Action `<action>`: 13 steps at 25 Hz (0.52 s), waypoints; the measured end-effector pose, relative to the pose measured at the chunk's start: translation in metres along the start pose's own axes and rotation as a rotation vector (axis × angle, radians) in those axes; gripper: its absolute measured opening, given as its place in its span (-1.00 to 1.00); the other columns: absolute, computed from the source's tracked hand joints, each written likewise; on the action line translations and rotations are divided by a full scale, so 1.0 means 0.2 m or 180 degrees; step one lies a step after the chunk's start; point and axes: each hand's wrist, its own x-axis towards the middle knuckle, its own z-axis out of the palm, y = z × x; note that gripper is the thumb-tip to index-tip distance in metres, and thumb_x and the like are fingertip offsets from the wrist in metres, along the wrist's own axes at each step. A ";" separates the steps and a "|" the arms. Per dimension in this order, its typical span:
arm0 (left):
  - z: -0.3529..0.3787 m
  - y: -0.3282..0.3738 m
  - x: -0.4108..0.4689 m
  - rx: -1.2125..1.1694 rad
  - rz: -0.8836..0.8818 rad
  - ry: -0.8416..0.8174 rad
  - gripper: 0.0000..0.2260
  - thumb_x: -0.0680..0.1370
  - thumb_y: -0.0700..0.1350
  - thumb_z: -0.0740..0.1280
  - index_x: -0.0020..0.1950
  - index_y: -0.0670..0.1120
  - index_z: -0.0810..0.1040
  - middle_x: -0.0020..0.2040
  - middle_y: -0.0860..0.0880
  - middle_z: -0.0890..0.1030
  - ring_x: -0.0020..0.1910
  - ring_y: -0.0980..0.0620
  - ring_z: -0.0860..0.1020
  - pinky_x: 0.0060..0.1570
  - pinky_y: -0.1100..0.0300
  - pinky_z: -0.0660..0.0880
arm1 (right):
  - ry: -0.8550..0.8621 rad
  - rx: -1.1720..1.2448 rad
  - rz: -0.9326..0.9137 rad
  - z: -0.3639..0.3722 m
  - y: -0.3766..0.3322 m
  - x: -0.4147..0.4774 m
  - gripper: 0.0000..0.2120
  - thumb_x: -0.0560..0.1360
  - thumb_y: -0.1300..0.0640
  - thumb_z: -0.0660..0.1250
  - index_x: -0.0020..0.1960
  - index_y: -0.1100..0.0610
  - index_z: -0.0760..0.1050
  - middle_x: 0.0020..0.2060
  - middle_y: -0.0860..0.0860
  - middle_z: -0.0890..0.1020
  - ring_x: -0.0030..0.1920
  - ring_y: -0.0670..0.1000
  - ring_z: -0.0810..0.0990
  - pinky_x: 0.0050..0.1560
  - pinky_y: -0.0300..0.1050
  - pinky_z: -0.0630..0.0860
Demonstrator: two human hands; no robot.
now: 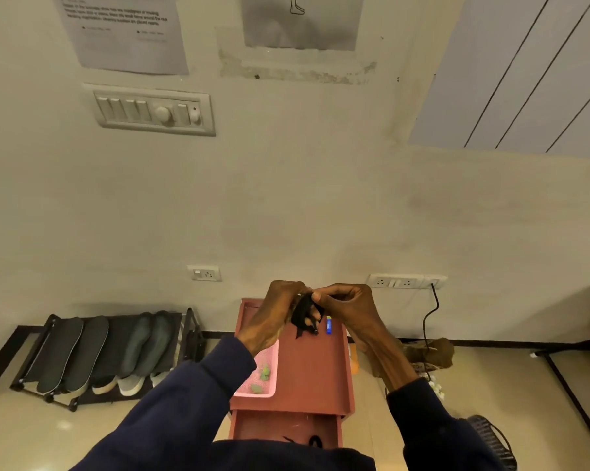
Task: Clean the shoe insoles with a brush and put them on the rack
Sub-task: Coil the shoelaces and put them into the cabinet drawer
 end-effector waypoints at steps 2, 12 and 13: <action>-0.11 0.02 0.02 -0.0212 -0.0179 -0.0425 -0.72 0.67 -0.13 0.22 -0.03 -0.28 0.62 -0.16 -0.33 0.62 -0.19 -0.26 0.60 -0.17 0.05 0.60 | 0.0204 -0.0156 -0.0062 0.07 -0.01 0.02 -0.77 0.40 0.13 0.55 -0.04 0.26 0.73 -0.18 0.17 0.75 -0.14 0.15 0.74 -0.08 -0.05 0.66; -0.40 -0.10 0.01 0.0086 -0.0596 -0.1182 -0.68 0.48 -0.27 0.45 0.17 -0.39 0.55 0.05 -0.33 0.65 0.08 -0.24 0.65 0.28 -0.14 0.51 | 0.0221 -0.0549 0.0314 0.26 0.07 0.00 -0.91 0.48 0.27 0.51 -0.04 0.28 0.71 -0.16 0.13 0.75 -0.09 0.13 0.74 -0.03 -0.12 0.66; -0.40 -0.11 0.00 -0.0003 -0.0627 -0.1171 -0.73 0.50 -0.28 0.41 0.15 -0.38 0.56 0.04 -0.33 0.64 0.07 -0.23 0.64 0.29 -0.16 0.51 | 0.0209 -0.0562 0.0353 0.28 0.08 0.00 -0.91 0.48 0.27 0.51 -0.04 0.27 0.71 -0.17 0.13 0.75 -0.10 0.14 0.74 -0.04 -0.12 0.66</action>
